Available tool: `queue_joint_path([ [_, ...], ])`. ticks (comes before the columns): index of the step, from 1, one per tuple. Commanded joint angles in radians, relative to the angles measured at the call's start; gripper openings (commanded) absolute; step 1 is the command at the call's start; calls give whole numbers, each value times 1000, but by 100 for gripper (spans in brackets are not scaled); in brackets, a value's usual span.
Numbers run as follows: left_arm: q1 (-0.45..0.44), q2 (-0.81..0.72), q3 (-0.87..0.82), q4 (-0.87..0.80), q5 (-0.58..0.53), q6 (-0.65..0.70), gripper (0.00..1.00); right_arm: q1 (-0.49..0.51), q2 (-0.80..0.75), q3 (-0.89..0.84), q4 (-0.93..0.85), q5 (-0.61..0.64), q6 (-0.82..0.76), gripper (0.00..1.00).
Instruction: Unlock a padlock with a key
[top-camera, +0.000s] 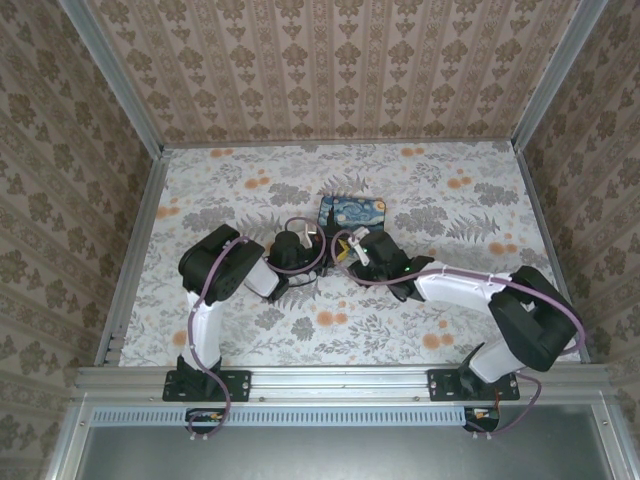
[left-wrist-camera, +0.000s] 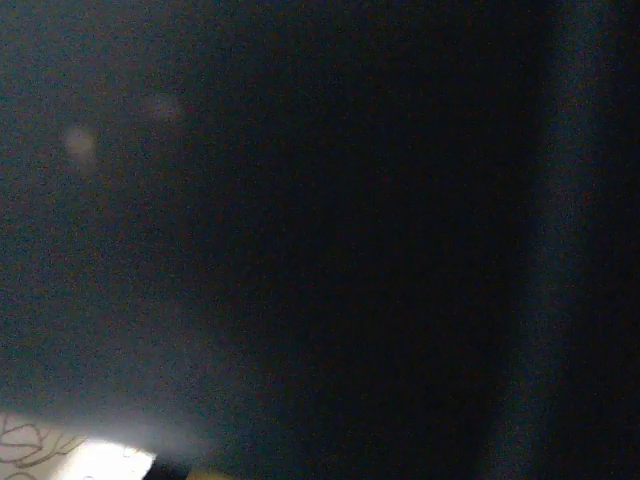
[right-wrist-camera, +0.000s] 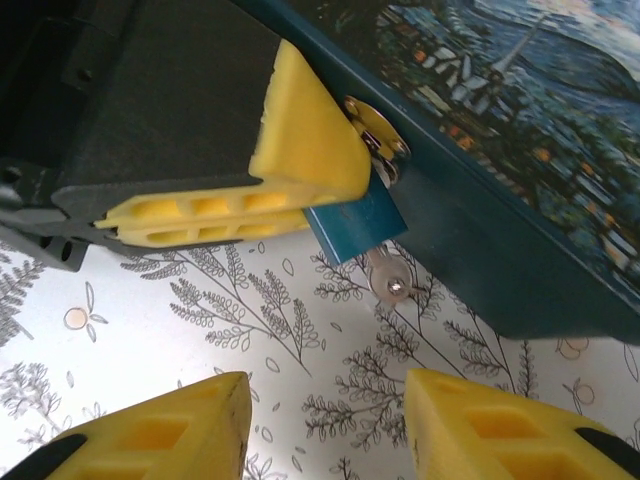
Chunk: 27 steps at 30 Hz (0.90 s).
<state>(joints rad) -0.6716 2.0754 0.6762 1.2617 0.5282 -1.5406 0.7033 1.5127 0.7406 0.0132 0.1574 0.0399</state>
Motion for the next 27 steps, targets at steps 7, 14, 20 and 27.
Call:
queue_joint_path([
  [7,7,-22,-11,42,32,5,0,13,95,78,-19,122,-60,42],
  [14,7,-24,-18,42,32,7,0,12,156,114,-17,142,-69,38],
  [20,3,-26,-24,42,33,5,0,9,190,145,-5,139,-61,31],
  [27,-5,-26,-28,42,34,8,0,-26,183,168,-4,52,-31,9],
])
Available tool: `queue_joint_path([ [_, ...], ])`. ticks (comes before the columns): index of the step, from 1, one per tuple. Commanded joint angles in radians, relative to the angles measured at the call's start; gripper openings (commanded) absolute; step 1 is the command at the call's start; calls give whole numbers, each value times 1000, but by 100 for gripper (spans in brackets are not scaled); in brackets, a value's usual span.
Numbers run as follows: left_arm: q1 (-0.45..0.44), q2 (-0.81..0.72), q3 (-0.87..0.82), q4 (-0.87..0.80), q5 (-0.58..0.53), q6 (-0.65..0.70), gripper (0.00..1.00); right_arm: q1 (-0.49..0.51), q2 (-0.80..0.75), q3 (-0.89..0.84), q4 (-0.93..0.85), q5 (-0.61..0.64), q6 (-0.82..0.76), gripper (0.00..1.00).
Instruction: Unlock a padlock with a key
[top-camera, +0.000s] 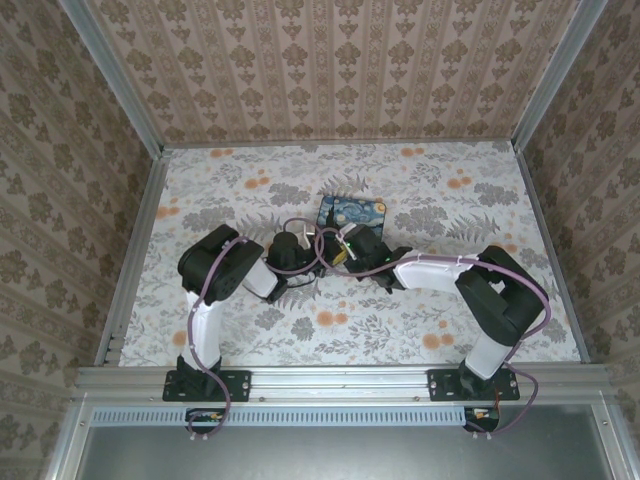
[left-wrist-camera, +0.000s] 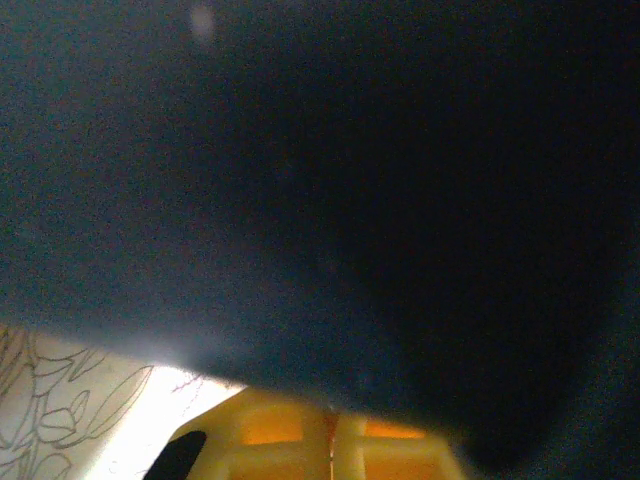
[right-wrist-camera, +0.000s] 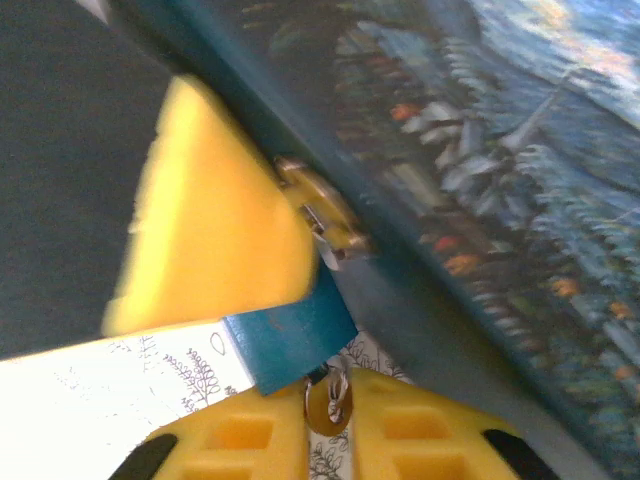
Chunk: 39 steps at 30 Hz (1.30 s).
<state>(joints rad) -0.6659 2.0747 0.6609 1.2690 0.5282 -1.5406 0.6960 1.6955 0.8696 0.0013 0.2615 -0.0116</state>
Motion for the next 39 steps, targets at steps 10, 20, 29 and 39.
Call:
queue_joint_path([
  [10,-10,-22,-21,35,25,8,0,-164,-149,-64,71,-556,193,52],
  [20,-13,-13,-54,32,29,41,17,-214,-132,-179,274,-707,462,57],
  [29,-11,-78,-115,26,15,70,53,-290,3,-133,415,-735,587,55],
  [39,-3,-225,-88,-214,10,208,59,-357,35,-62,416,-788,585,56],
])
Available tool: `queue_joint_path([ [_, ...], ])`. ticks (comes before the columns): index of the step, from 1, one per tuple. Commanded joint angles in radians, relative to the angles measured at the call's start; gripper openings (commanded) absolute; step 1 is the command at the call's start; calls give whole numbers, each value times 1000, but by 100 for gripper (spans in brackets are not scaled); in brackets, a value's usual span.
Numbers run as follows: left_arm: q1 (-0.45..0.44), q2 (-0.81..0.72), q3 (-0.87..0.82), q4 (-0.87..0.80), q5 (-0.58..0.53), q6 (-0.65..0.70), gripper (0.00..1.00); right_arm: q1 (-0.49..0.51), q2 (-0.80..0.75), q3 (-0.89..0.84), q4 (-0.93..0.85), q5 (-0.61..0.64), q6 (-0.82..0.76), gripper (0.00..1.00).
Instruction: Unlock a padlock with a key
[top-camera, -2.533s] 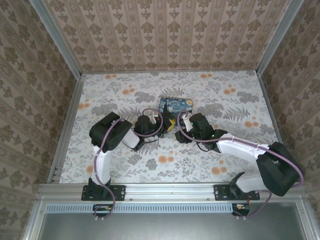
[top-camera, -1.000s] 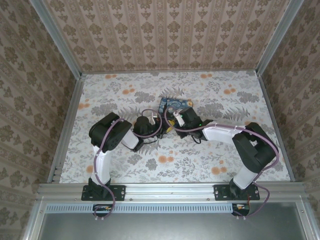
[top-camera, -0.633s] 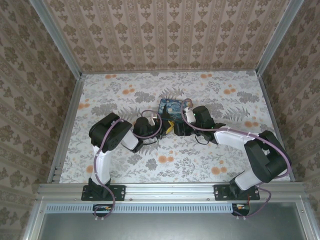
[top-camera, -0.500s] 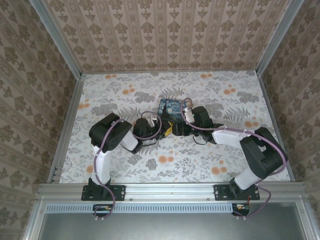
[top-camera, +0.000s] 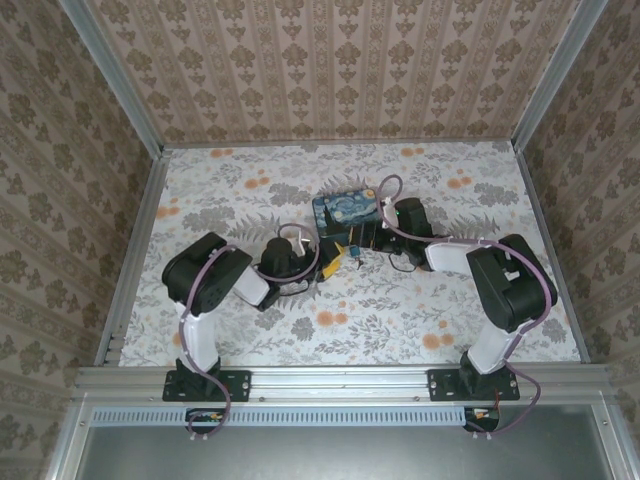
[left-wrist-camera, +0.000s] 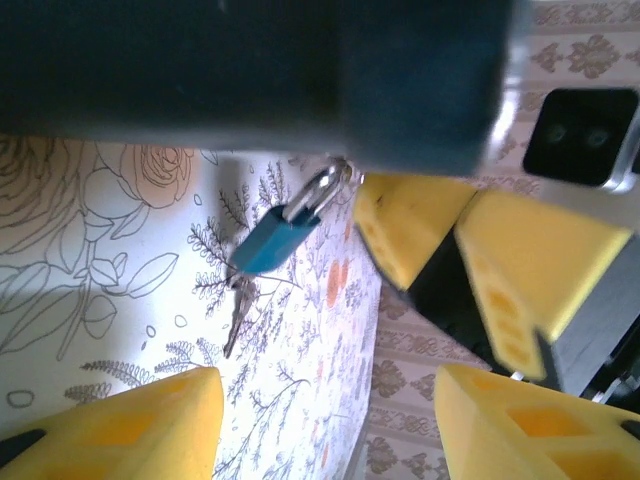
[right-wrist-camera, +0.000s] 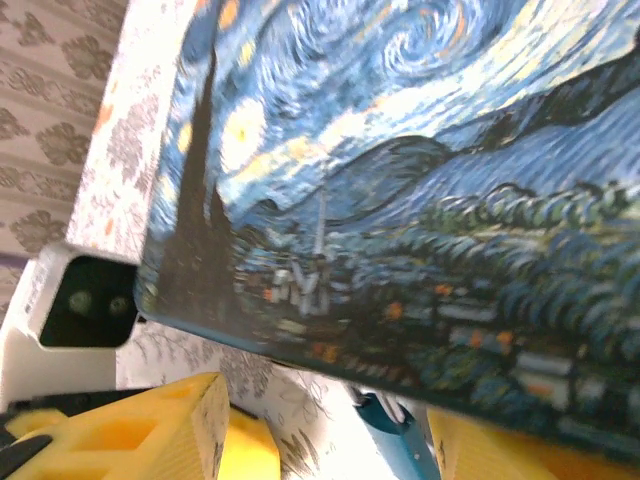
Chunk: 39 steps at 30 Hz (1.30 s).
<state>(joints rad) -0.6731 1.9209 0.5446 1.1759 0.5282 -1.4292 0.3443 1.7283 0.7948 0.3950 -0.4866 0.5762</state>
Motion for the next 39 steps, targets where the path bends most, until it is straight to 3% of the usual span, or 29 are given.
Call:
queue_joint_path([
  [1,8,-98,45,-191,11,129,59,-8,-2,0,24,-44,-9,56],
  [6,32,-231,170,-614,-6,337,60,-11,-10,-73,68,-52,-28,56],
  [10,45,-321,324,-986,-100,566,62,-13,3,-110,87,-32,-47,57],
  [14,85,-329,467,-1224,-166,702,64,-14,31,-109,97,-25,-59,57],
  [20,143,-222,650,-1425,-183,822,64,-9,88,-73,98,-47,-71,56],
  [28,148,-89,833,-1602,-276,944,65,16,143,-42,105,-60,-73,49],
  [39,113,10,959,-1742,-399,1048,65,21,137,-64,105,-43,-71,10],
])
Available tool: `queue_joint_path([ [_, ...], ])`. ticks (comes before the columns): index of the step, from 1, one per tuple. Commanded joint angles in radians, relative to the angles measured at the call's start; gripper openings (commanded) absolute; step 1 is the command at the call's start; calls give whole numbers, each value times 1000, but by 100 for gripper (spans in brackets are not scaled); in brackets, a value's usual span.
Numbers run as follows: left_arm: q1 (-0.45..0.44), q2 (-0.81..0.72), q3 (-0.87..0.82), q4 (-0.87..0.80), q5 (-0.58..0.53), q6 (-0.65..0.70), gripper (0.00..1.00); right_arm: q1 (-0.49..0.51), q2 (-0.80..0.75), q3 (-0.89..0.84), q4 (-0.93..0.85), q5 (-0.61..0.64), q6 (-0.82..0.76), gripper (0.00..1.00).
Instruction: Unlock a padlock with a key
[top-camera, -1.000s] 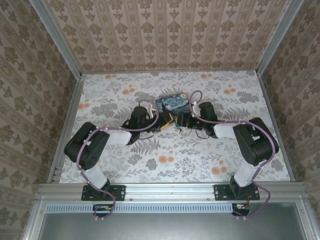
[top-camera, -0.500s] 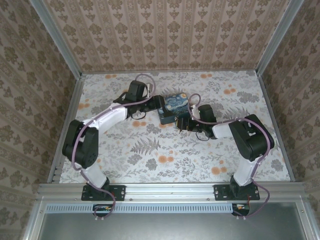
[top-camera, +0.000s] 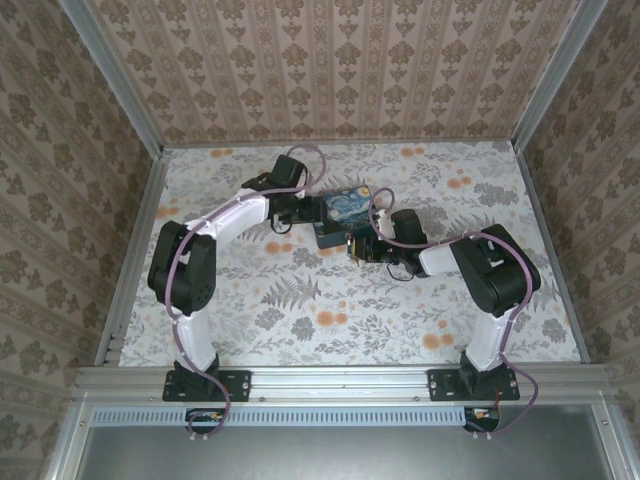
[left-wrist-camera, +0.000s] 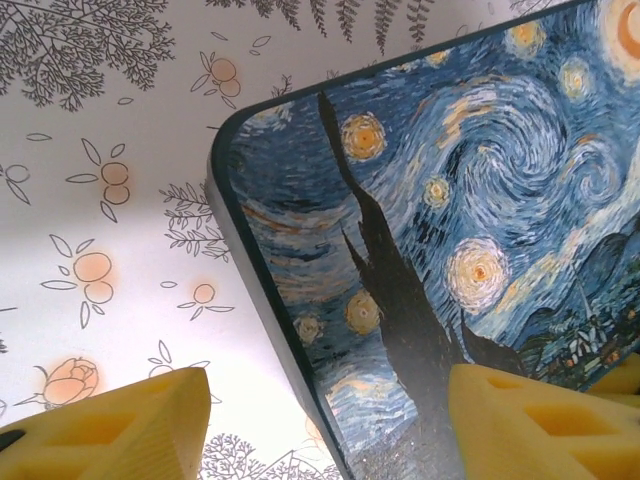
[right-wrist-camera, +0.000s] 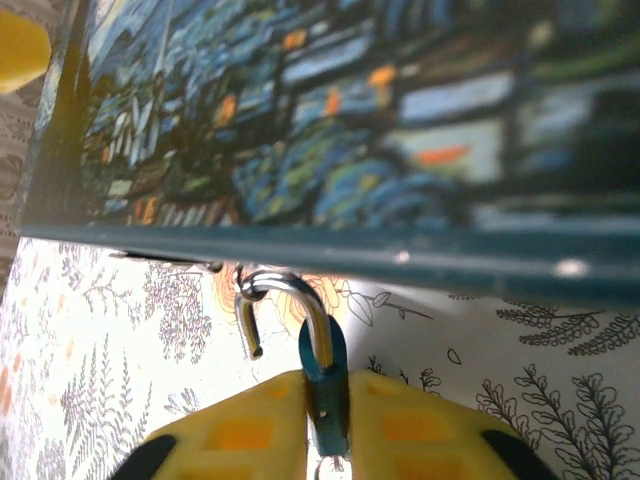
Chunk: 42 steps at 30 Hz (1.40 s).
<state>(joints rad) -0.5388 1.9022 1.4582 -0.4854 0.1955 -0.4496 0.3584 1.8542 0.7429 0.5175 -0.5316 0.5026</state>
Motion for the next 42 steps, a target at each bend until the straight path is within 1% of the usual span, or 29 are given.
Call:
queue_joint_path([
  [1,-30,37,57,-95,-89,80,65,7,8,-14,-18,5,6,7],
  [3,-49,50,74,-120,-128,100,65,5,0,-17,-14,8,17,1],
  [4,-56,54,80,-128,-144,109,66,5,-5,-20,-11,11,23,0],
  [9,-91,79,107,-169,-220,140,66,5,-33,-40,3,30,72,0],
  [12,-112,94,114,-195,-275,162,66,5,-47,-58,21,55,142,0],
  [15,-131,106,111,-210,-314,169,66,4,-53,-89,78,85,250,0],
  [23,-159,129,74,-195,-316,157,65,12,4,-176,359,166,624,0],
  [26,-169,138,65,-191,-314,157,65,19,36,-195,443,208,727,0],
  [28,-172,144,61,-188,-311,156,64,22,51,-198,477,227,764,0],
  [33,-176,156,44,-178,-298,157,59,22,43,-188,451,273,772,0],
  [37,-176,165,34,-181,-291,164,56,12,18,-166,383,298,738,0],
  [42,-178,185,31,-193,-276,177,53,-28,-4,-117,286,302,677,0],
])
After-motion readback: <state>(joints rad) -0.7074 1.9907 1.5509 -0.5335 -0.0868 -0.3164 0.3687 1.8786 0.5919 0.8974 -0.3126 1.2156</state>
